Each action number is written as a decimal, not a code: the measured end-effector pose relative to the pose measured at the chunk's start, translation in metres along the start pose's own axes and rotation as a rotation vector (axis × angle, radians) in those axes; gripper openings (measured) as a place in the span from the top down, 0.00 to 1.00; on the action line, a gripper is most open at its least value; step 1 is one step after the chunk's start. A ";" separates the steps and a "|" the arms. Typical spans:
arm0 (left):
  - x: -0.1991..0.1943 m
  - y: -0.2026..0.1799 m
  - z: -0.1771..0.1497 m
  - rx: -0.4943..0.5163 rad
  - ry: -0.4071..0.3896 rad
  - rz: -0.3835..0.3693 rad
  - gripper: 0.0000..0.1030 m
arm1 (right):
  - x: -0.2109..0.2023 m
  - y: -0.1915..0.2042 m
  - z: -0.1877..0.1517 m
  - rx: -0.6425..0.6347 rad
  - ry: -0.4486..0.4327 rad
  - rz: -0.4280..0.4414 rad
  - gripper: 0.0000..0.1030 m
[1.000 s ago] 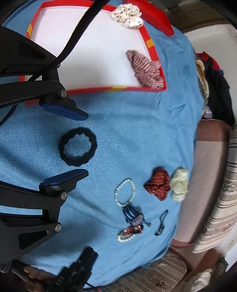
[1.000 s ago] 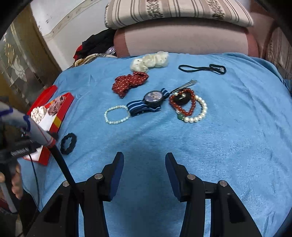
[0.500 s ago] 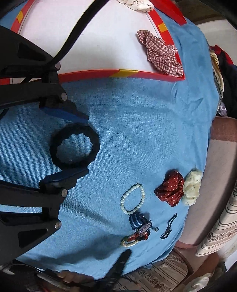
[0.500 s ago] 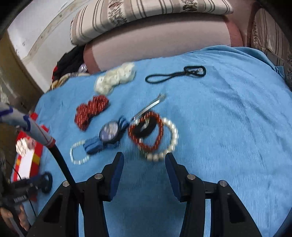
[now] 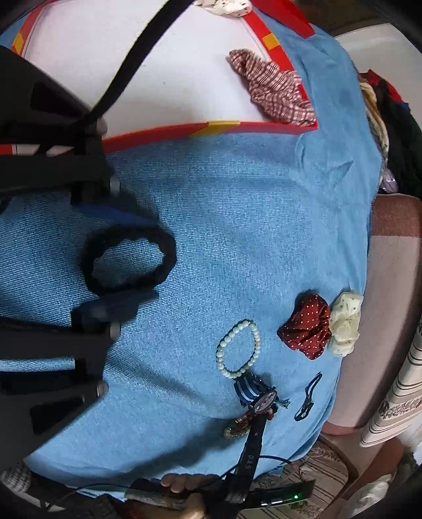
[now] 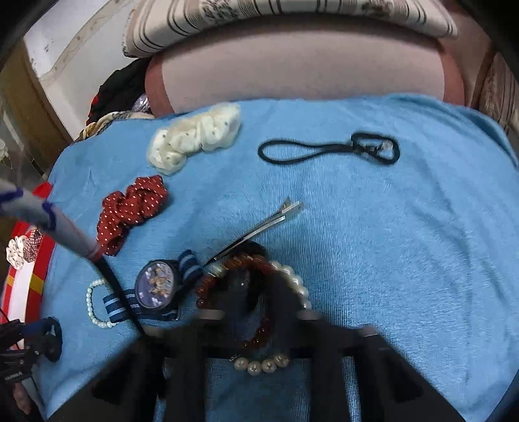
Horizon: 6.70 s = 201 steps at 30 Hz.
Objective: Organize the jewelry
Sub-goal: 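Grasp the large black hair tie with the left tool while the right tool grasps the small black hair tie, then carry both black hair ties onto the tray and open both tools, then grasp the pale bead bracelet with the left tool while the right tool grasps the pearl bracelet, then lower both bracelets onto the tray and open both tools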
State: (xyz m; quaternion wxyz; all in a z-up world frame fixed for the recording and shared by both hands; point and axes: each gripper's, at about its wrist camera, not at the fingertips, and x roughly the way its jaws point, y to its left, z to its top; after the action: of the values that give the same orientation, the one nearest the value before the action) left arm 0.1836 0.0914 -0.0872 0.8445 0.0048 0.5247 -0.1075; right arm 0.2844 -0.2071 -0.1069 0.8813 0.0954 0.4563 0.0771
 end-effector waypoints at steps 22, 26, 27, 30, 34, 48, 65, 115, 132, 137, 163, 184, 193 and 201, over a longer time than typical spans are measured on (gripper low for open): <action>-0.102 -0.005 -0.029 -0.094 -0.132 -0.088 0.93 | -0.150 0.013 -0.075 0.037 -0.098 0.162 0.96; -0.109 -0.002 -0.039 -0.106 -0.138 -0.086 0.93 | -0.158 0.018 -0.093 0.034 -0.078 0.162 0.96; -0.110 0.000 -0.042 -0.110 -0.140 -0.084 0.93 | -0.159 0.022 -0.095 0.025 -0.076 0.160 0.96; -0.117 0.011 -0.049 -0.136 -0.149 -0.073 0.93 | -0.160 0.044 -0.098 -0.022 -0.070 0.174 0.96; -0.128 0.036 -0.056 -0.176 -0.167 -0.036 0.93 | -0.155 0.084 -0.094 -0.096 -0.061 0.215 0.96; -0.137 0.199 -0.075 -0.402 -0.145 0.231 0.93 | -0.085 0.280 -0.067 -0.353 -0.013 0.336 0.96; -0.101 0.272 -0.077 -0.478 -0.086 0.287 0.92 | 0.038 0.359 -0.047 -0.431 0.094 0.209 0.95; -0.099 0.039 -0.016 -0.206 -0.116 0.036 0.51 | -0.098 0.054 -0.109 -0.062 0.038 0.020 0.69; 0.024 -0.045 0.051 -0.077 -0.009 -0.056 0.51 | -0.064 -0.033 -0.050 0.087 -0.026 -0.015 0.59; 0.046 -0.052 0.062 -0.050 0.007 -0.068 0.51 | -0.041 -0.034 -0.034 0.086 -0.010 -0.010 0.59; -0.040 -0.065 0.039 0.000 -0.128 -0.014 0.95 | -0.135 -0.023 -0.048 0.003 -0.179 -0.126 0.90; -0.161 0.027 -0.033 -0.128 -0.246 0.034 0.95 | -0.192 0.123 -0.073 -0.223 -0.211 0.100 0.90; -0.156 0.130 -0.034 -0.265 -0.209 0.112 0.95 | -0.157 0.238 -0.073 -0.362 -0.136 0.235 0.90; -0.118 0.194 -0.021 -0.331 -0.145 0.157 0.95 | -0.096 0.344 -0.085 -0.450 0.000 0.352 0.90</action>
State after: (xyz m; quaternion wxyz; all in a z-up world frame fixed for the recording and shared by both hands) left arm 0.1512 0.3045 -0.0119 0.8750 -0.1011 0.4711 0.0465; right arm 0.1431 0.1136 0.0029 0.8534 -0.0247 0.4043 0.3282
